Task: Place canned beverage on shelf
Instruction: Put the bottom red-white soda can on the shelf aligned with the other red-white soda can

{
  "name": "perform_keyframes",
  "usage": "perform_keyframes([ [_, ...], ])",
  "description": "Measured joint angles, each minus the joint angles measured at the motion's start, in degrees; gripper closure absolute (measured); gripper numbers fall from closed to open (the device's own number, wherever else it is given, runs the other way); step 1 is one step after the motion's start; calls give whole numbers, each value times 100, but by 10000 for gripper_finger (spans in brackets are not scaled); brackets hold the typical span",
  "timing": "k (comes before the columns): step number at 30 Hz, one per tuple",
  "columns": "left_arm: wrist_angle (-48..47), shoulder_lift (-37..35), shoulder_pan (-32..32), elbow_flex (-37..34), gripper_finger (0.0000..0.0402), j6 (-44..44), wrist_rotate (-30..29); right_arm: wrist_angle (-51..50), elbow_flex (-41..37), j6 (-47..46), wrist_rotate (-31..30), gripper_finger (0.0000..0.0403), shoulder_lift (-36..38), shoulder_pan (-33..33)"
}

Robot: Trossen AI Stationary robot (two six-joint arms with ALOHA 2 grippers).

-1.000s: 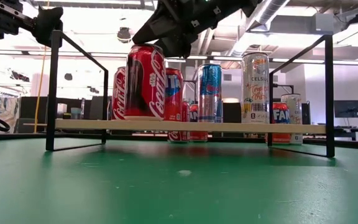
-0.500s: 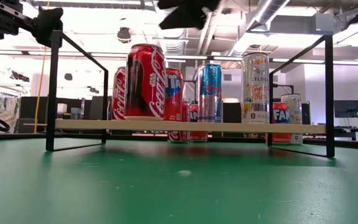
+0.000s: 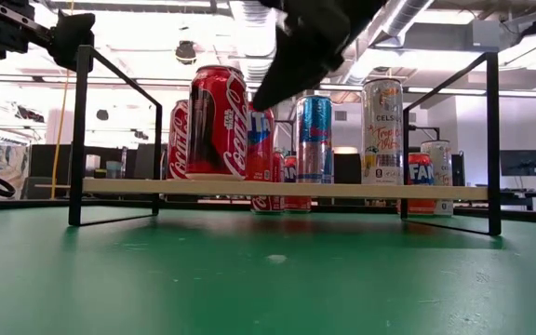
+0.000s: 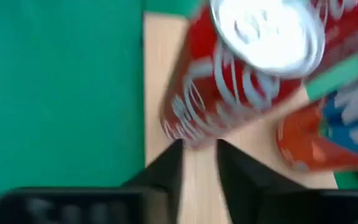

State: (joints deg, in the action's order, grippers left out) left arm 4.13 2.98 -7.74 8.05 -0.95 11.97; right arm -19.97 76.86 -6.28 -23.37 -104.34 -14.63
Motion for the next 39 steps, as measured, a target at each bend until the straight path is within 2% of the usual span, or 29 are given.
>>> perform_keyframes([
  [3,4,0,-1,0,95,0,-13,-132,-11,-116,-166,361,-8,63],
  [5,4,0,1,0,95,21,-24,-75,-7,-145,-257,386,-2,109],
  [10,8,0,0,0,95,24,-24,237,-7,-144,-251,373,-2,214],
  [14,2,0,0,0,95,20,-25,286,-7,-157,-153,386,-2,232],
  [20,-16,0,1,0,95,33,-28,428,-7,-273,-63,385,-2,188],
  [27,-24,-2,0,0,95,33,-33,1144,27,-6,-17,383,-398,250],
  [33,-54,38,-1,1,95,31,-35,1583,20,121,182,381,-654,361],
  [39,-66,39,-1,0,95,31,-33,1754,15,132,629,383,-667,432],
])
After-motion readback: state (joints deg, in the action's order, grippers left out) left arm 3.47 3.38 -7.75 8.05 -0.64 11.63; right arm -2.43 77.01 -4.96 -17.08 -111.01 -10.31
